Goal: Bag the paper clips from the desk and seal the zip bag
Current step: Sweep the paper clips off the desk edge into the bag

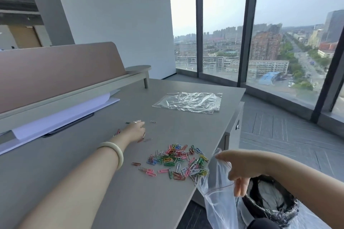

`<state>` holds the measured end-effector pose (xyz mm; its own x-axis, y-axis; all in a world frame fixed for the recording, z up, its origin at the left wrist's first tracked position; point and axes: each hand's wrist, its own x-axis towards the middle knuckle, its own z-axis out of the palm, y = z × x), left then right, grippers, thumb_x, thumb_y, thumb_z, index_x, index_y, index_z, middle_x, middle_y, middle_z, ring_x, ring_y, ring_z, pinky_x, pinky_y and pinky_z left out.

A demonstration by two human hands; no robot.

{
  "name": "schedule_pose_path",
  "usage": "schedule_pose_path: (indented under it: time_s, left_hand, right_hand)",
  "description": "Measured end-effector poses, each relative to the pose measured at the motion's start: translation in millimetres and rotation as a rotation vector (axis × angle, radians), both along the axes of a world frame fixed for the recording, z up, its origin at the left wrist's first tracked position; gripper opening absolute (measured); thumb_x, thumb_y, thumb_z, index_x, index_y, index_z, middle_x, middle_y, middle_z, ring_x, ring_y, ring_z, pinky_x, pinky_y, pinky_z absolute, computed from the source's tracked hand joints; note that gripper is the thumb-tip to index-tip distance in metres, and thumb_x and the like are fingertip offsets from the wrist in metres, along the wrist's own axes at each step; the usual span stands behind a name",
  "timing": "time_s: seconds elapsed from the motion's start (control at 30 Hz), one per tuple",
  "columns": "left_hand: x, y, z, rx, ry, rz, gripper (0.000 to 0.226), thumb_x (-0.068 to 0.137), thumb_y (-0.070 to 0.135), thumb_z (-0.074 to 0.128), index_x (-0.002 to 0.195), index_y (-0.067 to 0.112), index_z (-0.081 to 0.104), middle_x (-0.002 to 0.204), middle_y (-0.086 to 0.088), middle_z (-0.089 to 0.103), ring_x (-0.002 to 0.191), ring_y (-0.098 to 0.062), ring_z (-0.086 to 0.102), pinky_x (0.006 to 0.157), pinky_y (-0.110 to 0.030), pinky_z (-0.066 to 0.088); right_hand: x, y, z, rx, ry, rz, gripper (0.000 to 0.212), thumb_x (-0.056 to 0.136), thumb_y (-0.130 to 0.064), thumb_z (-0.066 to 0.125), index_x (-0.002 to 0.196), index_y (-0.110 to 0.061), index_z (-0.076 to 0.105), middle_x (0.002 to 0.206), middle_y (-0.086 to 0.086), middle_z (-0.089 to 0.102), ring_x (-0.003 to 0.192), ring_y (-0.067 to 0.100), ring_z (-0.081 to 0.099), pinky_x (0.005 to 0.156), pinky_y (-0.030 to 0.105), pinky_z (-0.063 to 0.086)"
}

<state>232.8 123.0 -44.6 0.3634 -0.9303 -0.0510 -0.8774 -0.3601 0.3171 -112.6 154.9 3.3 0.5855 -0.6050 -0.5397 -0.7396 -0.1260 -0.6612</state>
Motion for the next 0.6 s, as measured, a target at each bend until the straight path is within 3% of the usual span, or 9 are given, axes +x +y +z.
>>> schedule_pose_path:
  time_s: [0.1,0.23,0.37,0.5,0.6]
  left_hand:
    - [-7.6,-23.6,-4.0,0.067,-0.030,-0.075,0.050,0.099,0.018,0.027,0.148,0.010,0.019,0.159,-0.010,0.008,0.148,-0.026,0.006,0.120,-0.031,0.009]
    - [-30.9,-41.6,-4.3,0.104,-0.047,-0.153,0.049,0.101,0.018,0.022,0.148,0.004,0.015,0.159,-0.012,0.007,0.148,-0.024,0.006,0.119,-0.029,0.006]
    - [-48.4,-21.1,-4.1,0.119,-0.066,-0.228,0.048,0.101,0.022,0.022,0.146,0.005,0.024,0.159,-0.010,0.014,0.147,-0.019,0.012,0.119,-0.029,0.010]
    - [-59.9,18.2,8.4,0.174,0.023,-0.354,0.046,0.099,0.033,0.029,0.140,0.014,0.040,0.154,0.001,0.031,0.143,-0.013,0.026,0.120,-0.029,0.016]
    - [-26.6,23.1,22.1,0.063,0.066,-0.241,0.041,0.098,0.023,0.036,0.135,0.010,0.048,0.149,-0.003,0.040,0.139,-0.016,0.035,0.113,-0.026,0.023]
  right_hand:
    - [0.8,1.3,4.0,-0.042,0.056,0.039,0.068,0.094,0.013,0.034,0.150,-0.008,0.000,0.138,0.044,0.029,0.042,0.008,0.064,0.072,0.033,0.058]
    - [0.4,-3.5,2.0,-0.014,0.052,0.016,0.069,0.096,0.009,0.032,0.150,-0.012,-0.005,0.139,0.044,0.026,0.067,0.023,0.072,0.065,0.028,0.056]
    - [-0.4,-6.7,0.6,-0.039,0.027,0.022,0.073,0.093,0.013,0.036,0.151,-0.013,-0.002,0.140,0.041,0.030,0.043,0.008,0.064,0.051,0.020,0.056]
    - [-1.4,-8.2,-6.0,-0.073,0.054,0.029,0.075,0.093,0.012,0.039,0.150,-0.011,-0.003,0.139,0.040,0.033,0.044,0.008,0.064,0.055,0.022,0.058]
    - [1.2,-6.4,-3.0,-0.070,0.036,0.014,0.075,0.092,0.014,0.038,0.151,-0.012,0.000,0.145,0.039,0.020,0.045,0.010,0.065,0.054,0.025,0.058]
